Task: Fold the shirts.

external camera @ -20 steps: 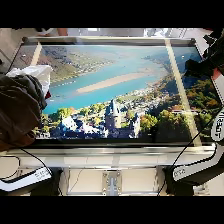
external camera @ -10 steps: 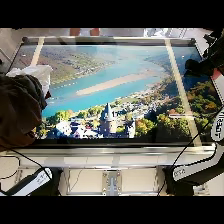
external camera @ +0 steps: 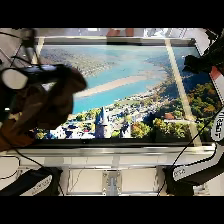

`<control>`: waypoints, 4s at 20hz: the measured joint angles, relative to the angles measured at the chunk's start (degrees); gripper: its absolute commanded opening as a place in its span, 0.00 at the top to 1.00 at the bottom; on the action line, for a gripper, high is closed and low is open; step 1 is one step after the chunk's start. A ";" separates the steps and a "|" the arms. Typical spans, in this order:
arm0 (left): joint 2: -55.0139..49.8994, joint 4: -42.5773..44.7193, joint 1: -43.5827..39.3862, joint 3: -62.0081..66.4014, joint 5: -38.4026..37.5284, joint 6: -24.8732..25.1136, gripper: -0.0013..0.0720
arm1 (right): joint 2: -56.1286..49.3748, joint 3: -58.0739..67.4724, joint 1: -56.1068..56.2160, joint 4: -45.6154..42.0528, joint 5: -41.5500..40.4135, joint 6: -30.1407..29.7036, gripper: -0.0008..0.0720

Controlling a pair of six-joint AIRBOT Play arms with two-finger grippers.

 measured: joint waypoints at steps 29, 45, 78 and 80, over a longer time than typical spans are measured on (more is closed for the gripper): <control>15.58 33.31 34.95 -38.64 -13.29 -21.42 0.18 | 5.09 -41.68 25.05 12.17 -9.09 -12.52 0.68; 4.04 8.28 44.48 -40.00 2.67 -6.25 0.97 | 5.31 -42.42 25.55 12.20 -9.99 -12.70 0.68; 12.90 5.86 44.52 -38.34 4.50 -2.73 0.97 | 8.00 -78.97 41.24 82.29 -53.40 -33.11 0.46; 12.90 5.86 44.52 -38.34 4.50 -2.73 0.97 | 5.86 -75.91 42.47 82.58 -54.16 -33.09 0.47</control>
